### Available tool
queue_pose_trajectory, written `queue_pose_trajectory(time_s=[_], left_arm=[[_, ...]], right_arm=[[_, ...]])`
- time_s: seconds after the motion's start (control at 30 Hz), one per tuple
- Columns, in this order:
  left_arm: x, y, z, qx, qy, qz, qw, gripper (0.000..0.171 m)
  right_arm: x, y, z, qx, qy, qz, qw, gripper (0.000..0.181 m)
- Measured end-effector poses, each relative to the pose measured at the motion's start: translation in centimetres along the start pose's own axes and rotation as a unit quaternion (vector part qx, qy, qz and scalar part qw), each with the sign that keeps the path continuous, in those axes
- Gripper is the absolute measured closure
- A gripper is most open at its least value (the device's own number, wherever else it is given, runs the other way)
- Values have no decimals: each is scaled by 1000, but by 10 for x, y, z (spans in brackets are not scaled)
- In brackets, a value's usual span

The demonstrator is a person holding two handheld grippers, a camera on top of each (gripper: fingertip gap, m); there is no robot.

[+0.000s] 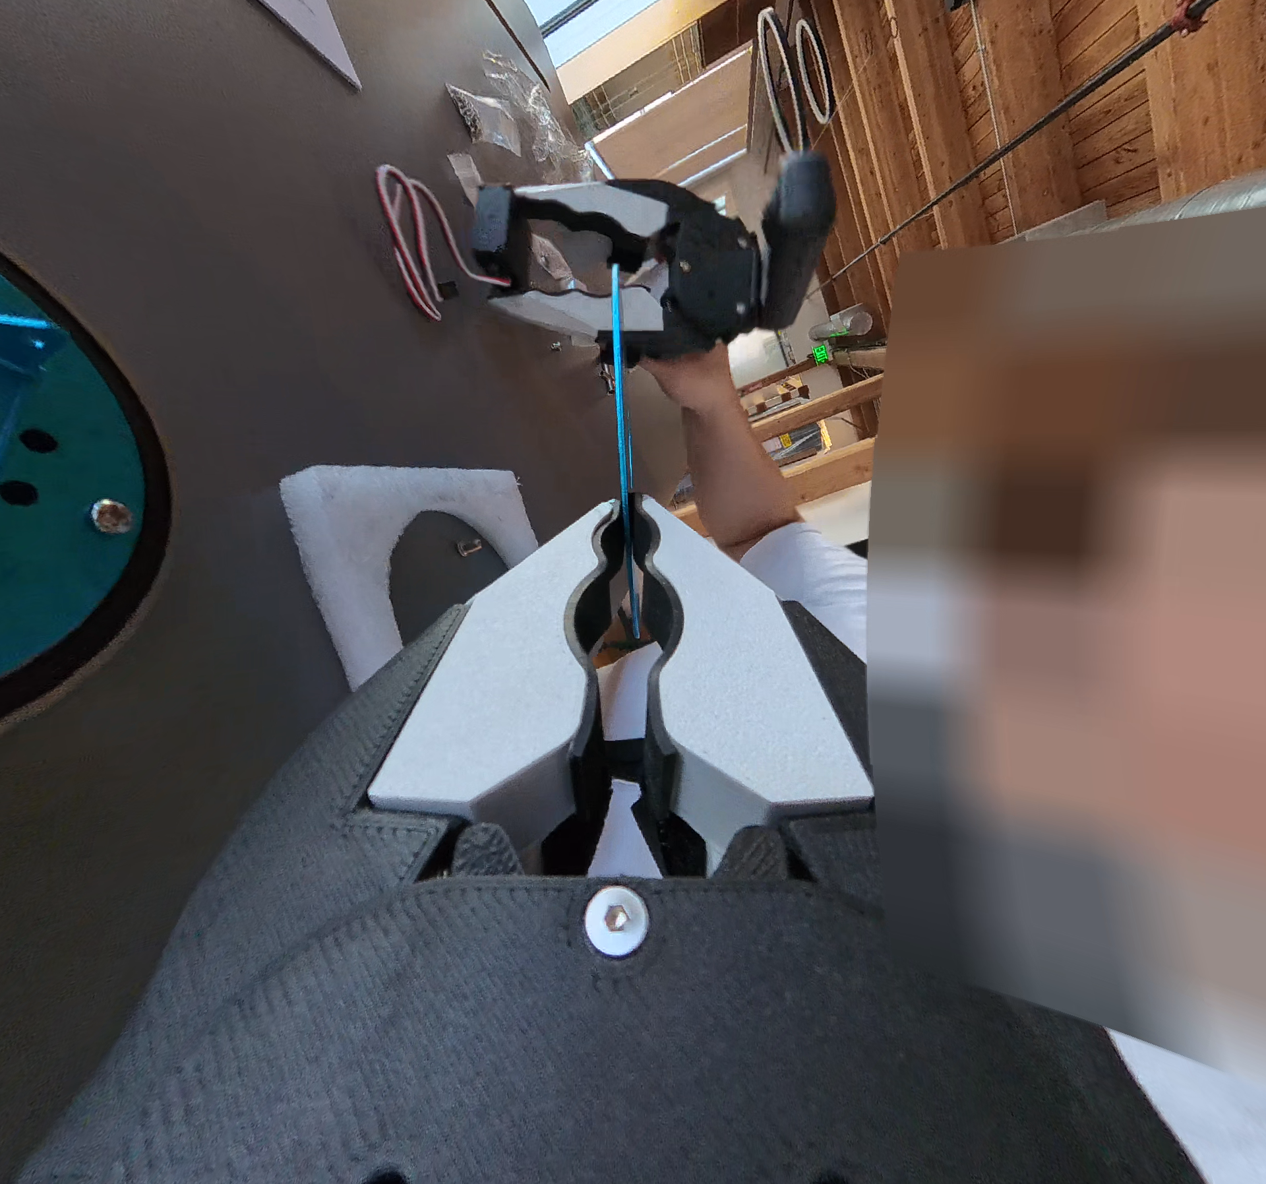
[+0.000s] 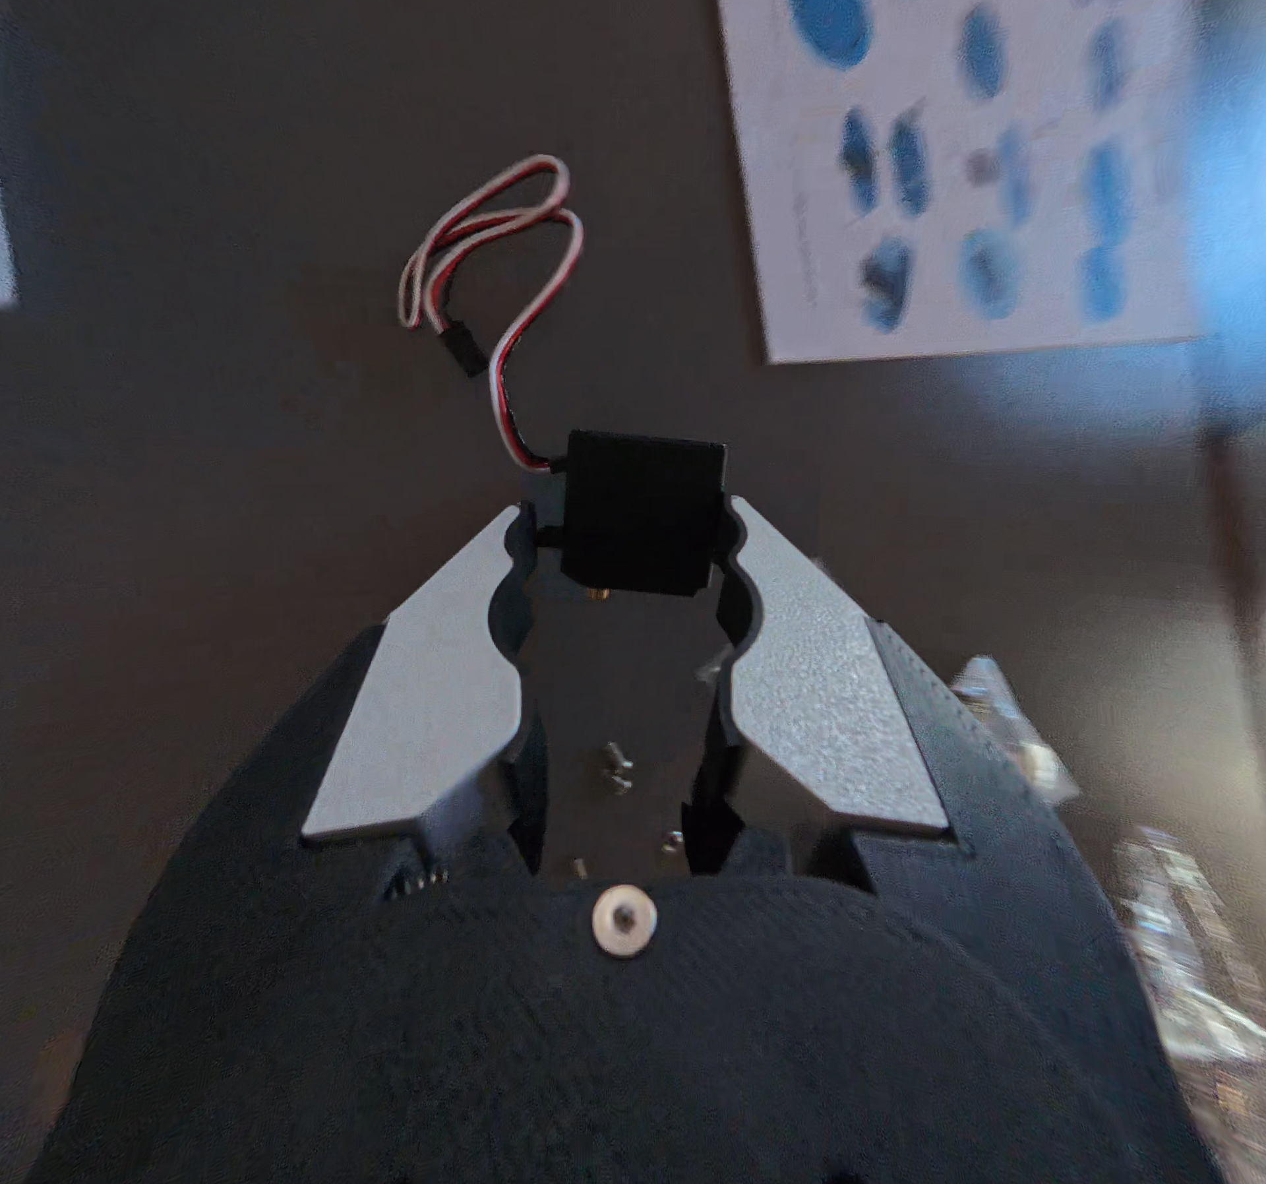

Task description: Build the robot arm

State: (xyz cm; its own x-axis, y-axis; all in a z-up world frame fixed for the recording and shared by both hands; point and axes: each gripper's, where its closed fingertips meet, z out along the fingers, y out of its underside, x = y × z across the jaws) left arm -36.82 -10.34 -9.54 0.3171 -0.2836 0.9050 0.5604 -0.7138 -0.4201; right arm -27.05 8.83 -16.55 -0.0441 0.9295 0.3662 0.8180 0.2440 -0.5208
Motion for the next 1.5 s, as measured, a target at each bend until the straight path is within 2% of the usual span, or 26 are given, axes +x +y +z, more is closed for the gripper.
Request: queue_pose_trajectory(time_s=[0.07,0.13,0.3,0.4,0.5,0.63,0.8,0.87,0.9,1.0,1.1,1.2,1.33,1.5], left_arm=[[-1,-4,2,-2,-3,1,1000,171],[0,-10,4,-1,-3,3,1000,171],[0,-21,9,8,-13,29,999,171],[-1,-27,12,24,-10,33,999,171],[-1,-36,15,47,3,28,998,171],[-4,-39,30,53,18,14,998,171],[-8,-42,56,48,23,-11,999,171],[-10,-49,64,61,23,-22,998,171],[-10,-52,67,67,23,-29,997,171],[-15,-62,68,100,32,-58,993,171],[-14,-70,70,132,65,-100,984,171],[-16,-74,73,150,70,-114,980,171],[-16,-72,74,145,55,-97,983,170],[-14,-70,69,147,48,-78,985,170]], right_arm=[[10,-9,-13,50,71,-56,995,129],[17,-20,-28,107,120,-76,984,130],[33,-43,-61,251,131,17,959,130],[46,-64,-90,377,74,131,914,130],[53,-83,-111,467,-39,258,845,130],[50,-93,-99,463,-147,358,797,130],[18,-113,-80,434,-289,455,722,130],[4,-122,-73,427,-303,470,711,131],[-3,-125,-69,426,-297,462,719,130],[0,-127,-64,441,-199,395,781,130],[-2,-131,-64,437,-103,287,846,130],[-6,-136,-60,410,-28,181,894,130],[-11,-139,-48,366,0,101,925,131],[-22,-137,-35,278,-41,82,956,130]])
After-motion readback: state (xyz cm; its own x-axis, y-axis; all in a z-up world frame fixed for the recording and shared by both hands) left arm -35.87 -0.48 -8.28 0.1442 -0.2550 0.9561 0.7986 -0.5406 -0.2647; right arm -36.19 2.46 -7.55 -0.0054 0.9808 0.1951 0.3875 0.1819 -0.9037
